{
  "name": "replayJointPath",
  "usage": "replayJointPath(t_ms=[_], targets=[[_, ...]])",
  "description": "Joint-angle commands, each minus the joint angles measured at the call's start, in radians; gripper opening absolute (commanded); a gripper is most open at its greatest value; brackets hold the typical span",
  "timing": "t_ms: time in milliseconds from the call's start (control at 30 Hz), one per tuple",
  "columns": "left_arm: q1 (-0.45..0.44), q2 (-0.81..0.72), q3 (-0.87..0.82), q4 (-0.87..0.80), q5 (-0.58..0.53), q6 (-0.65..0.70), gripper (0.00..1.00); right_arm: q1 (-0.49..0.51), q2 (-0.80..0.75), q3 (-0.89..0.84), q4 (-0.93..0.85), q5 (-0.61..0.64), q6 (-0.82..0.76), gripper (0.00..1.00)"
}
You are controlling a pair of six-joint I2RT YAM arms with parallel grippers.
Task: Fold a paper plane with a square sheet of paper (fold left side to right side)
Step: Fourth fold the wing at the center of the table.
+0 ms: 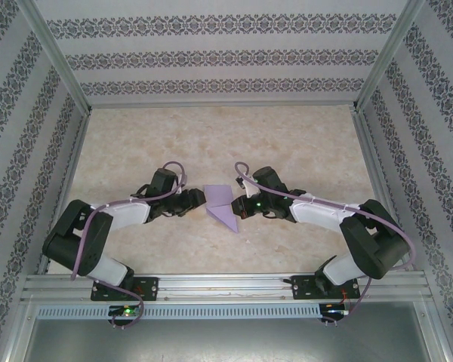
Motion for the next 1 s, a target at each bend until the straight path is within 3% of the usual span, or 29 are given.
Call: replayJointPath(t_ms=[0, 400, 567, 700, 967], targets=[[0.01, 0.038, 0.043, 0.081, 0.059, -0.009, 0.58, -0.012, -0.024, -0.022, 0.031, -0.02, 0.018, 0.0], [0.004, 0.152, 0.103, 0.112, 0.095, -0.011, 0.41, -0.016, -0.024, -0.042, 0.06, -0.035, 0.035, 0.0], [0.003, 0.168, 0.123, 0.114, 0.093, -0.013, 0.22, -0.018, -0.026, -0.048, 0.06, -0.029, 0.038, 0.01], [-0.002, 0.167, 0.133, 0.104, 0.092, -0.014, 0.1, -0.022, -0.035, -0.052, 0.05, -0.021, 0.038, 0.12], [-0.019, 0.123, 0.129, 0.058, 0.065, -0.032, 0.07, -0.021, -0.153, -0.017, -0.154, 0.174, 0.0, 0.45]])
